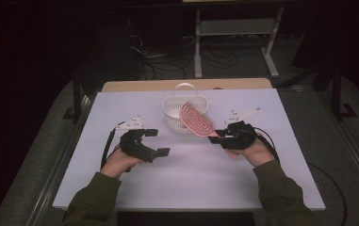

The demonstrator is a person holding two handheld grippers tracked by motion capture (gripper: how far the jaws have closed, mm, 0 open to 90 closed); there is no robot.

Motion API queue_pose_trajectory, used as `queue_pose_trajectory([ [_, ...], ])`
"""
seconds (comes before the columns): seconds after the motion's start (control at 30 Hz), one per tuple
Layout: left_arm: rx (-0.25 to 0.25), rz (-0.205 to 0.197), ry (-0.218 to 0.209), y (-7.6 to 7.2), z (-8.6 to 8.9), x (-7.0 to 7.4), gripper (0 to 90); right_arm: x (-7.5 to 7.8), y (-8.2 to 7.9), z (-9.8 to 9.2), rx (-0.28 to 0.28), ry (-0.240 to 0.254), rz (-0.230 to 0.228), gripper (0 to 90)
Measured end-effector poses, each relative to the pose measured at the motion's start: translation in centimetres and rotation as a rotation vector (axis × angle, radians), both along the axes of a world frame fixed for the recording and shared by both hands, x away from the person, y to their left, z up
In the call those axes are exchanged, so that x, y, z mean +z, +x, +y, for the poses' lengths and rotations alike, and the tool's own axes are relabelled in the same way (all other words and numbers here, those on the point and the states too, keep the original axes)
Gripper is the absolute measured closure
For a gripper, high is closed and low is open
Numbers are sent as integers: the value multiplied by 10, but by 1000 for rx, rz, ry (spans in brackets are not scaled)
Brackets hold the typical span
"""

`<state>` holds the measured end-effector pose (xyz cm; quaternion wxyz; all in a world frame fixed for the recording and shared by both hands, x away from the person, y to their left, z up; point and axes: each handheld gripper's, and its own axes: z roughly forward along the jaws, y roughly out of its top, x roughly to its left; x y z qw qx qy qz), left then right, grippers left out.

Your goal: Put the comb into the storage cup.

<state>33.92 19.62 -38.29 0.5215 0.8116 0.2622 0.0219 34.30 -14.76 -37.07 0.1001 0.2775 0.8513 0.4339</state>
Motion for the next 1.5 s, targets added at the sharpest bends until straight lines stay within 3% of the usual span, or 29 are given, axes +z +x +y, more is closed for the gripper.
queue_pose_trajectory([
  [0.7, -12, 6, -21, -5, -10, 2, 4, -11, -11, 28, 68, -35, -2, 687],
  [1.5, 34, 43, -32, -4, -17, 0, 4, -20, -20, 50, 131, -9, -5, 687],
])
